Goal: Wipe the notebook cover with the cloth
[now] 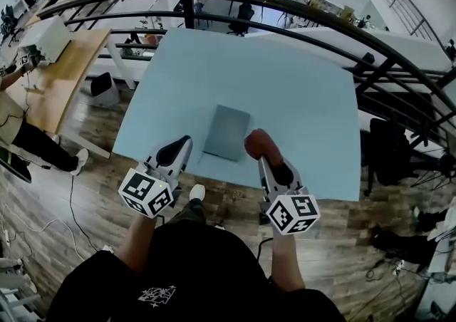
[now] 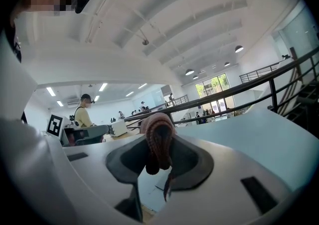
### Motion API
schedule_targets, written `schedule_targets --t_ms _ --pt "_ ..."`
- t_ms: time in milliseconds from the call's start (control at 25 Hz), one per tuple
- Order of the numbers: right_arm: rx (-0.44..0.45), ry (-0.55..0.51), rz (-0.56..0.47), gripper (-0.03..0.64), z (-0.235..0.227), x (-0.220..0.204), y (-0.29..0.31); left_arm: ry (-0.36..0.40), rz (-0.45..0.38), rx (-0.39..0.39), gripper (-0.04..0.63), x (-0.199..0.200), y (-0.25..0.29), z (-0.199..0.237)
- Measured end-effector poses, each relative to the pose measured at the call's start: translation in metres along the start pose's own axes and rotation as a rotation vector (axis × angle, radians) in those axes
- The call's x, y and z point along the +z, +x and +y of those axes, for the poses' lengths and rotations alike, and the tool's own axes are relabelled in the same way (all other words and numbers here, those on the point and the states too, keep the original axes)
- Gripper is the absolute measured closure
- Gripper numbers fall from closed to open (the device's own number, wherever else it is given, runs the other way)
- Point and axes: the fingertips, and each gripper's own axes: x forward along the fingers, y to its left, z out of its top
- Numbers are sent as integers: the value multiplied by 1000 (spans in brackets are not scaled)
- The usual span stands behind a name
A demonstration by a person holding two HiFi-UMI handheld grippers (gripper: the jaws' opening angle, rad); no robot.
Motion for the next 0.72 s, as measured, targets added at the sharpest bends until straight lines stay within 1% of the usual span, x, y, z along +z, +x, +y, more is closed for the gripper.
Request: schedule_targets --t_ms 120,320,520,720 --pt "-11 4 8 508 -6 1 22 8 29 -10 603 -3 19 19" --pt "-62 32 25 507 -17 -3 56 3 67 -59 603 -4 48 44" --pt "-118 66 29 507 -34 -2 90 -1 75 -117 603 5 83 68" --pt "-163 92 18 508 -45 3 121 -7 104 -166 603 5 110 95"
